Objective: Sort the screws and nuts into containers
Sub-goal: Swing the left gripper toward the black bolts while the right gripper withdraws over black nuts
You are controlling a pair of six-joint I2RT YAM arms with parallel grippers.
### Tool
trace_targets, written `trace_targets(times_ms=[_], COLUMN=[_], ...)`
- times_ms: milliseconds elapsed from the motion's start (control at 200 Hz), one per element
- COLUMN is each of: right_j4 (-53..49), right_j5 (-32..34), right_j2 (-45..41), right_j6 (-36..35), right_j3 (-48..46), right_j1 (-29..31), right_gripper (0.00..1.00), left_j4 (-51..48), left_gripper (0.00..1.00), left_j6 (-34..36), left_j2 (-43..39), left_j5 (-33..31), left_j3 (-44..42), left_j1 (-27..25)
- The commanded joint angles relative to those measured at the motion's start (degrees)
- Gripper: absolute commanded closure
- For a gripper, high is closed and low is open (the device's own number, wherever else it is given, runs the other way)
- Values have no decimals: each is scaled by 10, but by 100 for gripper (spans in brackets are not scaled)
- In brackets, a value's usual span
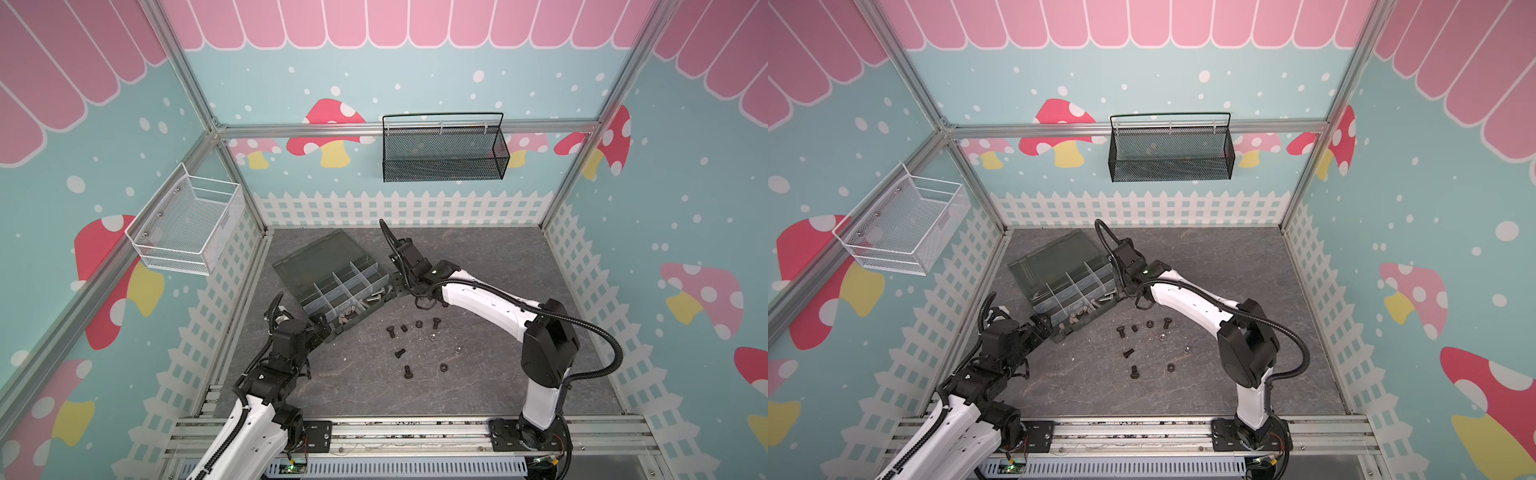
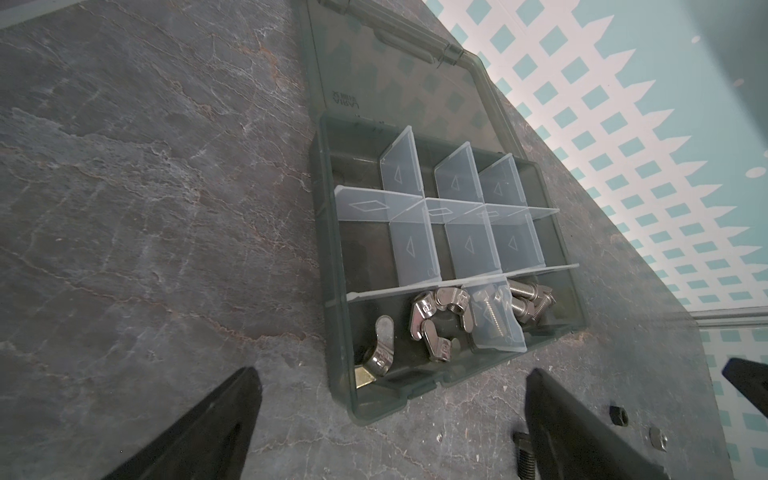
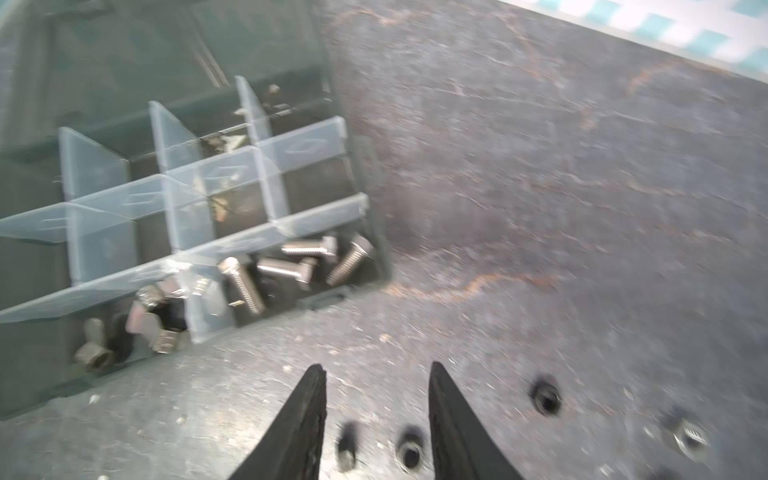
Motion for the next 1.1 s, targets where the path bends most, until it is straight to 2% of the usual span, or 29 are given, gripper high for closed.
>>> trace_targets(times_ms=[0, 215, 410, 465, 505, 550, 810, 1096], right_j4=[8, 36, 52, 56, 59, 63, 83, 89], right_j5=[38, 60, 60, 51, 48, 45, 56, 62], right_j2=[-47, -129, -194, -206, -215, -224, -261, -253], right_j6=[32, 59, 84, 88, 90, 92, 101, 112], right_j3=[-47, -144, -219, -237, -250, -262, -306, -324], right_j1=[-15, -40, -70, -82, -88, -95, -112, -117], right_gripper=[53, 40, 23, 18, 14, 0, 2, 2], left_j4=[-13, -46, -56, -60, -61, -61, -60, -59], left_gripper=[0, 1, 1, 1, 1, 1, 1, 1], left_j6=[12, 50, 34, 22, 14, 8, -4, -27], left_j2=[0, 43, 88, 107, 121, 137, 219, 306], left_j5=[-3, 15, -24, -38, -42, -44, -85, -96], left_j3=[18, 64, 92, 101, 107, 115, 160, 189], left_j1=[3, -12, -84, -120, -134, -149, -232, -306])
